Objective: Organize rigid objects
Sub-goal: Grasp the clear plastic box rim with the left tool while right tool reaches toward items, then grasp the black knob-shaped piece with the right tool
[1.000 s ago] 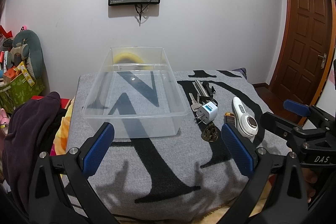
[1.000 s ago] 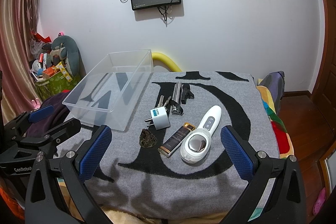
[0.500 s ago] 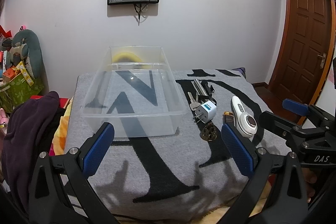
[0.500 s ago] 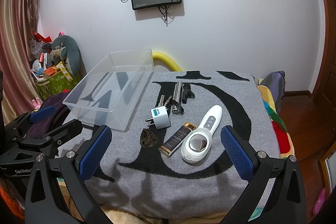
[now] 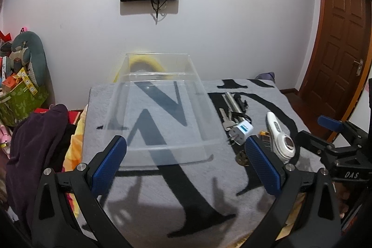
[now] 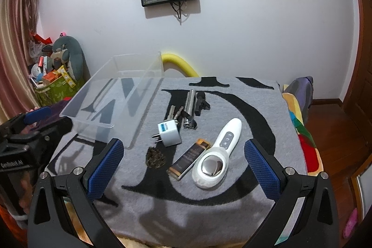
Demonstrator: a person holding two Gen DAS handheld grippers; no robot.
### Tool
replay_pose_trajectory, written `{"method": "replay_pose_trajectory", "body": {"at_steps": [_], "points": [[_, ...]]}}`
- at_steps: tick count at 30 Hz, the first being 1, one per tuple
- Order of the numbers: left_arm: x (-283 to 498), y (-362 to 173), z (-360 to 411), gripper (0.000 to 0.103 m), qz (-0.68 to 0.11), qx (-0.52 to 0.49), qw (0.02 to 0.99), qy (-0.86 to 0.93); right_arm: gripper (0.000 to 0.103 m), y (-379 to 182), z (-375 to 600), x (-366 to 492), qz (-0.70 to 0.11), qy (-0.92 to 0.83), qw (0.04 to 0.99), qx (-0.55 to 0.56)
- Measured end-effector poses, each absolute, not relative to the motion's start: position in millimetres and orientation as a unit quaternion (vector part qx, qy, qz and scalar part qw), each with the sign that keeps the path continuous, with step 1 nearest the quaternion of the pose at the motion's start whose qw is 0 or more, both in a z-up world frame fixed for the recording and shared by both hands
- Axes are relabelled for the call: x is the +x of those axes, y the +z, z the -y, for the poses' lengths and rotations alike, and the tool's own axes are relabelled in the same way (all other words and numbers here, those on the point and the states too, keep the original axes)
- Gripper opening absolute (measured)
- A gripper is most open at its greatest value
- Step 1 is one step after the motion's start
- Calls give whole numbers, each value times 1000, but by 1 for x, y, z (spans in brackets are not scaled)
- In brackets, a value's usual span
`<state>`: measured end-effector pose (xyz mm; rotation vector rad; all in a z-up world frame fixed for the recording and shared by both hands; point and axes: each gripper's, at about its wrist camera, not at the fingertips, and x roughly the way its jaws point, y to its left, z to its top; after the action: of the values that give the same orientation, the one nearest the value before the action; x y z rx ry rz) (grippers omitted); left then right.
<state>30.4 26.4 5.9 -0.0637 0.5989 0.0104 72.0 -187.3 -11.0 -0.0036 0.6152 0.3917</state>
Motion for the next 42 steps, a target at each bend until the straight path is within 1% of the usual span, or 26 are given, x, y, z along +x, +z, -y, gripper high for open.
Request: {"method": "replay_pose_trajectory", "body": {"at_steps": [9,10,11,13,16,18,19,20,21,22,24,25,26,27,31,33,35,36,38,42], "points": [[81,12,-88,103,-338,-39,939,45,103,-20,216,126,-349,179,919,35],[89,11,-97,101,-348,-46,935,46,103,-22,218,132,-353,177,918,39],[95,9,-105,94,-355,-51,932,47,103,-23,220,138,-356,177,917,43],[109,4,-118,82,-375,-62,924,46,103,-25,222,150,-363,178,913,45],[121,-1,-129,81,-385,-66,919,53,103,-27,220,167,-369,181,910,42],[131,-5,-134,74,-394,-64,915,56,101,-26,215,178,-371,186,909,34],[136,-8,-136,68,-401,-66,912,56,101,-27,211,184,-372,190,908,30],[141,-11,-138,64,-407,-71,909,51,96,-27,209,188,-374,192,907,26],[145,-13,-140,62,-412,-74,907,48,91,-27,205,195,-377,198,904,21],[149,-16,-141,57,-418,-76,904,45,89,-28,202,201,-381,202,902,20],[155,-21,-142,50,-426,-74,900,43,74,-31,196,216,-392,207,896,16],[159,-22,-142,45,-430,-73,899,41,70,-34,192,226,-404,212,890,13],[162,-24,-141,39,-435,-73,897,40,62,-36,190,232,-411,216,886,11],[165,-25,-140,36,-440,-73,894,37,57,-39,186,238,-421,220,880,7],[171,-30,-140,22,-450,-73,890,31,52,-49,169,259,-450,236,861,-14],[172,-30,-139,19,-450,-70,890,32,40,-53,162,266,-463,239,854,-22],[172,-30,-139,15,-448,-70,891,33,33,-58,157,270,-472,240,848,-26],[172,-30,-139,14,-448,-70,891,33,31,-60,156,272,-476,240,846,-26],[172,-31,-142,10,-447,-73,891,34,30,-62,155,276,-476,239,846,-26],[173,-31,-145,9,-447,-81,890,34,27,-60,152,281,-477,239,845,-36]]}}
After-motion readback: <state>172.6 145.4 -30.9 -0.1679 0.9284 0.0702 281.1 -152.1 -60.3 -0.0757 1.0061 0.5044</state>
